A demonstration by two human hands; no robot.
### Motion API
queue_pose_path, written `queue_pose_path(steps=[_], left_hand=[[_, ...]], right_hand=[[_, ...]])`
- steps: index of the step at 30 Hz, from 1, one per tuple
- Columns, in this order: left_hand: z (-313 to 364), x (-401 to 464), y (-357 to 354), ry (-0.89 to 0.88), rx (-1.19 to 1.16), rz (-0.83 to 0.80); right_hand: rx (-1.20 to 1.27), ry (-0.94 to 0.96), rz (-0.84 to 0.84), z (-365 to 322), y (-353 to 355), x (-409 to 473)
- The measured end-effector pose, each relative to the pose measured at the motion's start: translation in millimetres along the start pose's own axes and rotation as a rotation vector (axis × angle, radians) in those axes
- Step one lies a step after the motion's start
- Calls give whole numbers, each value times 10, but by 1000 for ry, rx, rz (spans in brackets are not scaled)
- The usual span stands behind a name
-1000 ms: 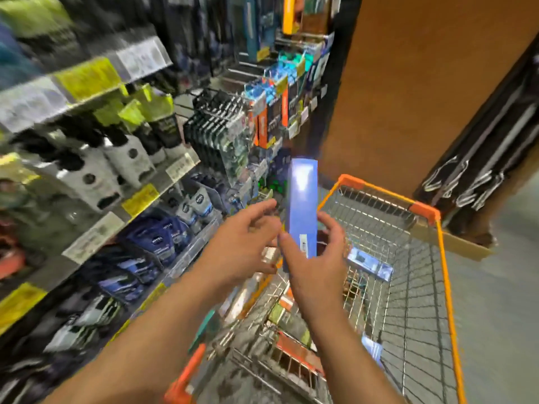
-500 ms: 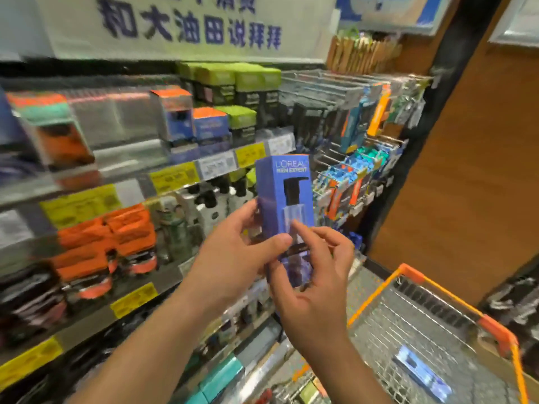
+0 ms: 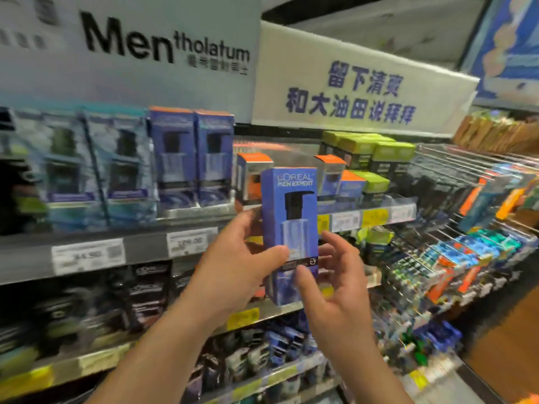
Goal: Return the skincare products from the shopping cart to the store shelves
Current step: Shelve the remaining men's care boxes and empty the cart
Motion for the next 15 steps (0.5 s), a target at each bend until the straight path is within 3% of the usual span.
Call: queue_pose_path(steps=[7, 15], left_hand=[[35, -46, 671, -40, 113, 178], [66, -59, 1160, -72, 107, 294]], right_hand=[[-28, 26, -181, -266, -655, 210], [49, 72, -154, -475, -1266, 443]])
Point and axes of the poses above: each hand's wrist, its own x-axis towards the middle knuckle, its own y-axis out of the back of the hand, z = x × y, the point moved 4 cm from there along x, towards the middle knuckle, and after that the axes turned 11 degrees about x, right-handed, at the moved point
